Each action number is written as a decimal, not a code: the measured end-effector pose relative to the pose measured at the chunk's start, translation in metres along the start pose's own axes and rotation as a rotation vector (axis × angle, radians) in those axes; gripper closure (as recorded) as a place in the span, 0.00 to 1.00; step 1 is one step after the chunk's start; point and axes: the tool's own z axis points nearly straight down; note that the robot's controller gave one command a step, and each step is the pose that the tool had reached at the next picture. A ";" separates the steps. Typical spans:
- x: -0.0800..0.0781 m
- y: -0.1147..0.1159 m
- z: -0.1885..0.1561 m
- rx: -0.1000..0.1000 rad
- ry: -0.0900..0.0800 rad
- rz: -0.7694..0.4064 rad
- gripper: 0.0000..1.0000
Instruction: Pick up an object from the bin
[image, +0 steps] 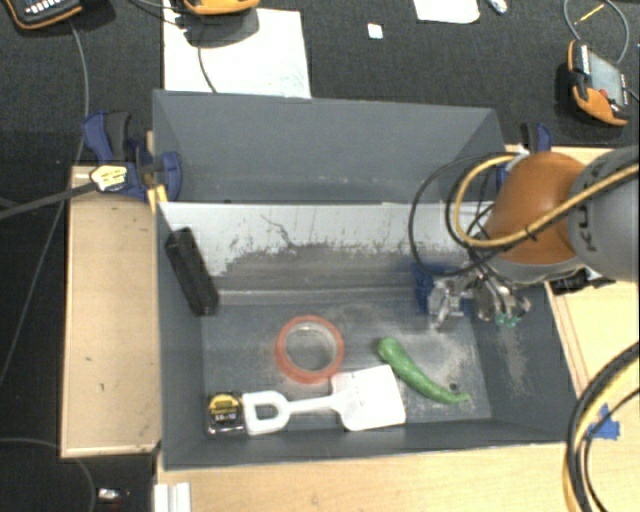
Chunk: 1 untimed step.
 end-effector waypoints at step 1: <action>0.046 -0.023 0.010 0.000 -0.002 -0.281 1.00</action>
Offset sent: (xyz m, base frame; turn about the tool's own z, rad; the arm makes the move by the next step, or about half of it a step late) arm -0.0105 0.0134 -0.0133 0.2142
